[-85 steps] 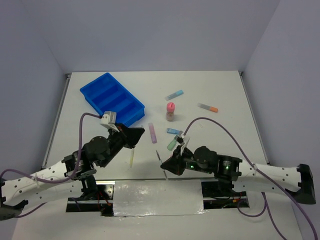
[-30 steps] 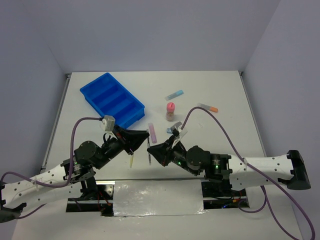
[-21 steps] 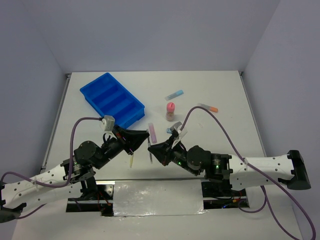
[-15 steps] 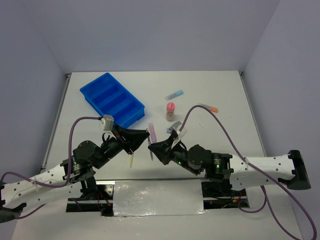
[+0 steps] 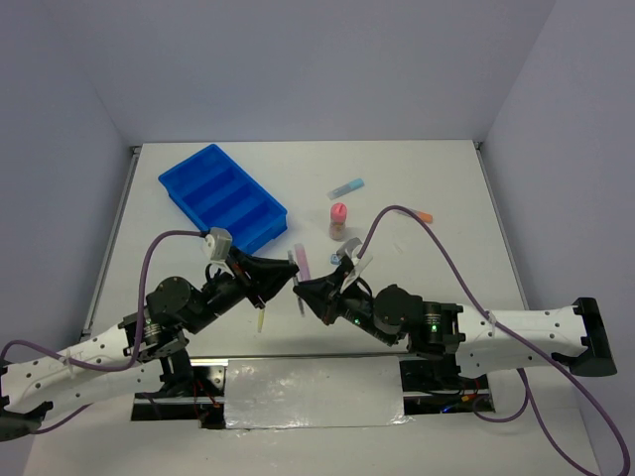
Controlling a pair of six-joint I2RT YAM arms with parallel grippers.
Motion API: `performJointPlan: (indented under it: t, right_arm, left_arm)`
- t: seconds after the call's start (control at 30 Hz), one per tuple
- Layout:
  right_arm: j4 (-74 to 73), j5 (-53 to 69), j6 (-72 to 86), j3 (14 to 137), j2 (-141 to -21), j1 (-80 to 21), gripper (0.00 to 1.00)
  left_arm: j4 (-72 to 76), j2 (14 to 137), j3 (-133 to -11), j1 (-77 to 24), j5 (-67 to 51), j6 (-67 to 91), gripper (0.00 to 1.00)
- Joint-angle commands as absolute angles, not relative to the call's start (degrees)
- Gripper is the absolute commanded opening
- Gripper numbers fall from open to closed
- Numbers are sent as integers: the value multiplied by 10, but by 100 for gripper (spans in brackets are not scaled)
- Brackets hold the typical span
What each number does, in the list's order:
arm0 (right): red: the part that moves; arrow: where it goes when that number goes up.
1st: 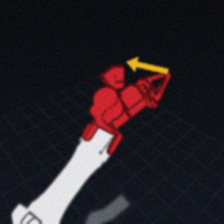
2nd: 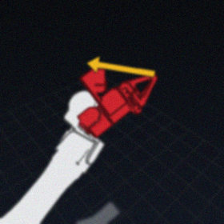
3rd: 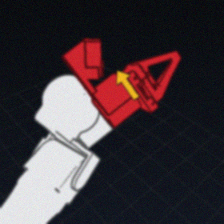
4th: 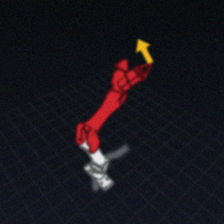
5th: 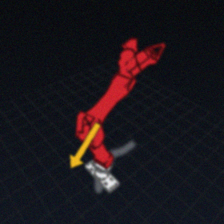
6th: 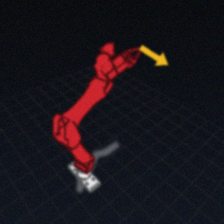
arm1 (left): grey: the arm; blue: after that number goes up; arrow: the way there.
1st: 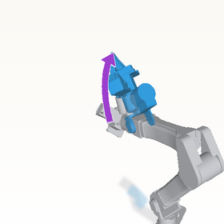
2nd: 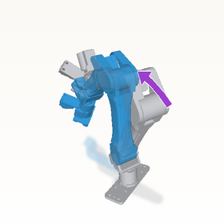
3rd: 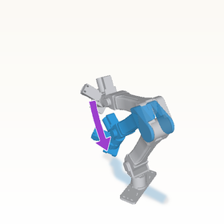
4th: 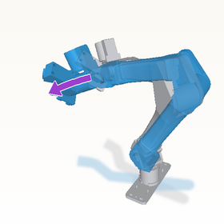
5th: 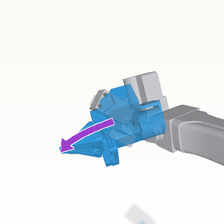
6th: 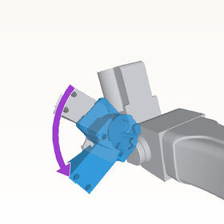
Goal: Sort the stationery into containers
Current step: Close the pen cap on the pen.
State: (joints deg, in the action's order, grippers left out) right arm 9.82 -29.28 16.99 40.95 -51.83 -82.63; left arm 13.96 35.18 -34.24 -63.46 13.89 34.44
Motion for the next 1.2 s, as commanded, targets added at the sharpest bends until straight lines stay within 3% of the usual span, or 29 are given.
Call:
performJointPlan:
  t: [0.0, 0.07, 0.13, 0.2, 0.3, 0.43, 0.73, 1.1, 1.17]
  right_arm:
    - [134, -286, 161, 443, -510, -830, 0]
    - [136, -273, 157, 440, -505, -829, 3]
    - [145, -261, 150, 434, -492, -829, 34]
    - [156, -233, 141, 418, -483, -829, 53]
    - [156, -220, 135, 408, -469, -829, 53]
    - [141, -209, 137, 406, -461, -828, 45]
    - [129, -193, 142, 396, -470, -821, 56]
    - [124, -172, 143, 385, -477, -795, 55]
    - [127, -171, 143, 382, -478, -793, 49]
  left_arm:
    - [148, 359, -361, -635, 103, 320, 6]
    - [156, 359, -359, -635, 83, 309, 4]
    - [167, 359, -358, -635, 53, 299, 1]
    - [174, 357, -356, -635, 37, 283, 0]
    - [185, 362, -359, -635, 8, 263, 0]
    - [190, 373, -367, -635, 6, 254, 0]
    - [214, 381, -381, -635, -11, 255, 0]
    - [211, 371, -394, -635, -22, 254, 0]
    - [213, 370, -393, -635, -26, 254, 0]
